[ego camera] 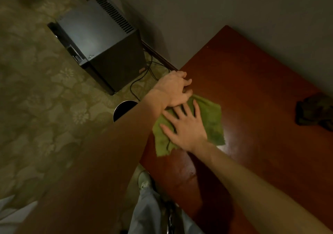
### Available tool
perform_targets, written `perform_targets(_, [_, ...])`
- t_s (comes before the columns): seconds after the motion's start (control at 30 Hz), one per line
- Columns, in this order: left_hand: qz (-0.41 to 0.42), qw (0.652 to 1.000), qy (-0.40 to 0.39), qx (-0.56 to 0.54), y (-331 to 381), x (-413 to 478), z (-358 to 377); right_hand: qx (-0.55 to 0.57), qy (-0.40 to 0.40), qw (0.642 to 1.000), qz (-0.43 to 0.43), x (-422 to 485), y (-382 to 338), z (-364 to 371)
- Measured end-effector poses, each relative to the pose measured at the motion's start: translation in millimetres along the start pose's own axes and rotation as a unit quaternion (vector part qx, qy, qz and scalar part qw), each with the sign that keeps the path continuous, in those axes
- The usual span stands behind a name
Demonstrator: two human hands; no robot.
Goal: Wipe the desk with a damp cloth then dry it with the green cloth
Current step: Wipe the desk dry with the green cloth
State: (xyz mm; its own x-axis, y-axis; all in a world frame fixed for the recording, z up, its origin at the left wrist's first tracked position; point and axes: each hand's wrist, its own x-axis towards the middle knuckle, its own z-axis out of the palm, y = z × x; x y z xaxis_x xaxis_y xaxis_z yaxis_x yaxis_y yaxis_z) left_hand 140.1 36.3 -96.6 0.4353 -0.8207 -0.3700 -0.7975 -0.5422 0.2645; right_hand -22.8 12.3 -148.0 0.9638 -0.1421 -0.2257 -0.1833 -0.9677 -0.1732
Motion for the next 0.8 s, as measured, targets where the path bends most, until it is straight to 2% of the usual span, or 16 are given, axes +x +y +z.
perform_targets(0.1, [-0.004, 1.0, 0.007, -0.004, -0.3, 1.6, 1.7, -0.014, 0.003, 0.999, 0.041, 17.2, 4.3, -3.5])
perform_targets(0.23, [0.0, 1.0, 0.003, 0.004, 0.4, -1.9, 2.5, 0.003, -0.015, 0.997, -0.075, -60.7, -37.9, 18.7])
perform_targets(0.33, [0.003, 1.0, 0.011, 0.007, 2.8, -8.3, 2.9, 0.007, -0.024, 0.996, -0.083, -123.5, -40.5, 32.1])
perform_targets(0.4, [-0.004, 1.0, 0.013, 0.002, 6.4, -15.1, 8.8, 0.015, -0.022, 0.999, -0.044, -129.8, -21.0, 30.8])
perform_targets(0.5, [-0.005, 0.999, 0.04, 0.017, 5.7, -18.3, 26.6, 0.003, 0.03, 0.997, 0.068, -98.6, 24.9, 21.0])
perform_targets(0.63, [0.007, 0.992, 0.116, 0.058, 9.1, -22.4, 52.4, 0.019, 0.064, 0.974, 0.217, -74.0, 63.6, 12.2])
perform_targets(0.7, [0.021, 0.989, 0.143, 0.045, 16.6, -28.0, 62.9, 0.02, 0.052, 0.976, 0.209, -96.6, 37.5, 20.7])
perform_targets(0.8, [0.035, 0.986, 0.161, 0.008, 23.8, -39.2, 81.0, 0.037, 0.005, 0.99, 0.136, -159.4, -25.4, 38.9])
